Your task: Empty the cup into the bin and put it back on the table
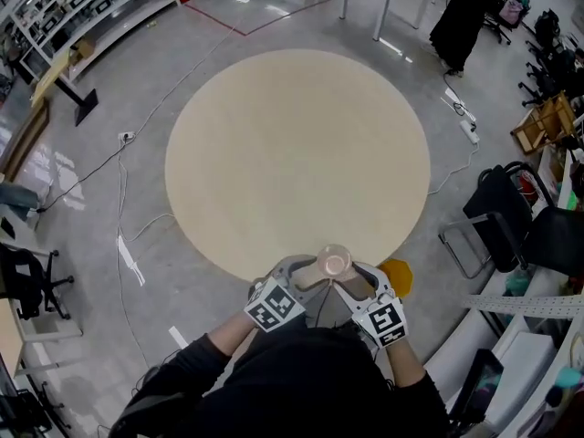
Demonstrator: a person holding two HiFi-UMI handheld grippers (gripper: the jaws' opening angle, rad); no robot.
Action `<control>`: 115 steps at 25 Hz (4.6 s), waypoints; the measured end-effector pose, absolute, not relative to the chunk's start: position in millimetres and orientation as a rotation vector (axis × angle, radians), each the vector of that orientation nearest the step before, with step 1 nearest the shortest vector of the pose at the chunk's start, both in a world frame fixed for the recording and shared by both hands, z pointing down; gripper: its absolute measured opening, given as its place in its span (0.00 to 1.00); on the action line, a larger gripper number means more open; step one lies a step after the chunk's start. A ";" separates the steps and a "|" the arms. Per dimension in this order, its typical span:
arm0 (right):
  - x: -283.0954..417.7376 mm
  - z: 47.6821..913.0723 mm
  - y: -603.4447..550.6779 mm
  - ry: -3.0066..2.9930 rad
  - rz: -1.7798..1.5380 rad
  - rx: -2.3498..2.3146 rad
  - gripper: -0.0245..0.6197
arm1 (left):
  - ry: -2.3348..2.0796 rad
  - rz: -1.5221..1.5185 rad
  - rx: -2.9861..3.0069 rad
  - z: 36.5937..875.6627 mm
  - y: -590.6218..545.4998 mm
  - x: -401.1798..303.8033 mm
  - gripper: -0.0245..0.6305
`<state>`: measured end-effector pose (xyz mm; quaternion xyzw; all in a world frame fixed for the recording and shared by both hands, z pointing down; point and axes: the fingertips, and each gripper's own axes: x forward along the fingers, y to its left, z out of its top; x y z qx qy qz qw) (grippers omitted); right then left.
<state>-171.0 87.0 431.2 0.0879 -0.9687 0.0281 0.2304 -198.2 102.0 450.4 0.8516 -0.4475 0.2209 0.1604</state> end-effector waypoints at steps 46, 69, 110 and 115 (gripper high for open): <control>-314.7 545.5 50.2 -2.440 0.027 -0.277 0.40 | -1.508 0.788 1.966 557.1 76.1 -335.4 0.38; -281.6 441.0 14.8 -2.685 0.346 0.049 0.33 | -1.847 0.287 1.982 414.5 81.9 -349.8 0.37; -267.4 289.9 47.7 -3.055 0.289 0.062 0.06 | -2.013 -0.105 2.087 290.7 93.6 -303.1 0.08; -274.4 293.8 71.6 -3.026 0.250 0.063 0.06 | -1.987 -0.138 2.085 294.7 113.2 -309.7 0.08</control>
